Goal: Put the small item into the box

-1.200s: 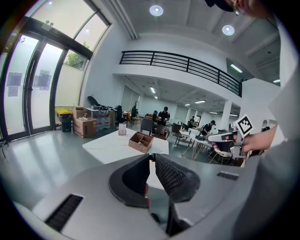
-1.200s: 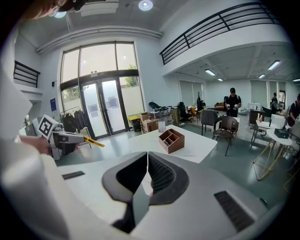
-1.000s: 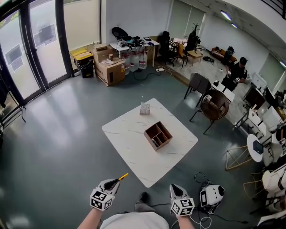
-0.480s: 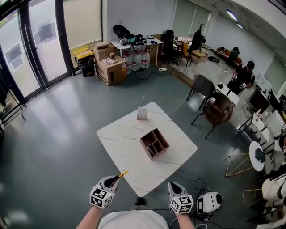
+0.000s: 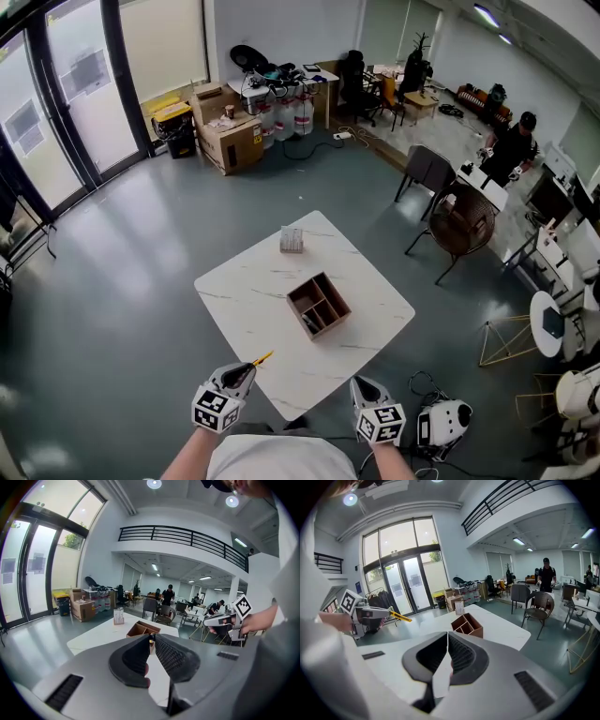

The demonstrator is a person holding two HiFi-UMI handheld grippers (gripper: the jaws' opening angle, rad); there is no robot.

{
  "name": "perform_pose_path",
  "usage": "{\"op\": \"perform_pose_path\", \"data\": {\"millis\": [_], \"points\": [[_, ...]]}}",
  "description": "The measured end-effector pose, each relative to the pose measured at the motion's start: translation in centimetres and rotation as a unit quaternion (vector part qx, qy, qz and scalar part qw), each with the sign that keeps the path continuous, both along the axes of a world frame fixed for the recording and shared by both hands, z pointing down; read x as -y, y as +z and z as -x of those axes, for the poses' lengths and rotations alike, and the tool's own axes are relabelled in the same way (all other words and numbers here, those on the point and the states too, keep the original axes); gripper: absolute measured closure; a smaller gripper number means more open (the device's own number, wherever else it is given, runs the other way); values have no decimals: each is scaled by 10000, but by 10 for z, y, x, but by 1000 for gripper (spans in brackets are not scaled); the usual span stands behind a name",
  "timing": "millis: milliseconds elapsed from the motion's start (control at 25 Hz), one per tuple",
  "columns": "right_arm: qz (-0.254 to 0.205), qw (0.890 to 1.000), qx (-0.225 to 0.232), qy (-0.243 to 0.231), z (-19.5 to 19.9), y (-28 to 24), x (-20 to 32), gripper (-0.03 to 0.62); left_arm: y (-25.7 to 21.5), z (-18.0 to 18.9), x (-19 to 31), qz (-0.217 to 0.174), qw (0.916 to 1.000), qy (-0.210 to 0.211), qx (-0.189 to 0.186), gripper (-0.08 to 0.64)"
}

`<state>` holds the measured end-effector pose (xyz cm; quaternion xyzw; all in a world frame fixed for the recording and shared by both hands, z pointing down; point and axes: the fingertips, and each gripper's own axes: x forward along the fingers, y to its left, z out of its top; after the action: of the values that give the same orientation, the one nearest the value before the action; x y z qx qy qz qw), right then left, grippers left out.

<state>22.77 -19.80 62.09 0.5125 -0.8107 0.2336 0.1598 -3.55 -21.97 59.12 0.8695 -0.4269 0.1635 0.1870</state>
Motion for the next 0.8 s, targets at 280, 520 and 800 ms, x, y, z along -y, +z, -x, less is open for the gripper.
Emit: {"op": "perform_pose_path", "data": {"millis": [280,520,800], "points": [[117,9998,26,131,3,5,11,565,1,-4,25,43,9997,214,51,514],[83,9979,-26,649,3,6,28,565,4,0,58,23,9973,720,119,514],[92,9897,-20,1427,16,8,45,565,14,5,105,54,9872,1575,231,514]]}}
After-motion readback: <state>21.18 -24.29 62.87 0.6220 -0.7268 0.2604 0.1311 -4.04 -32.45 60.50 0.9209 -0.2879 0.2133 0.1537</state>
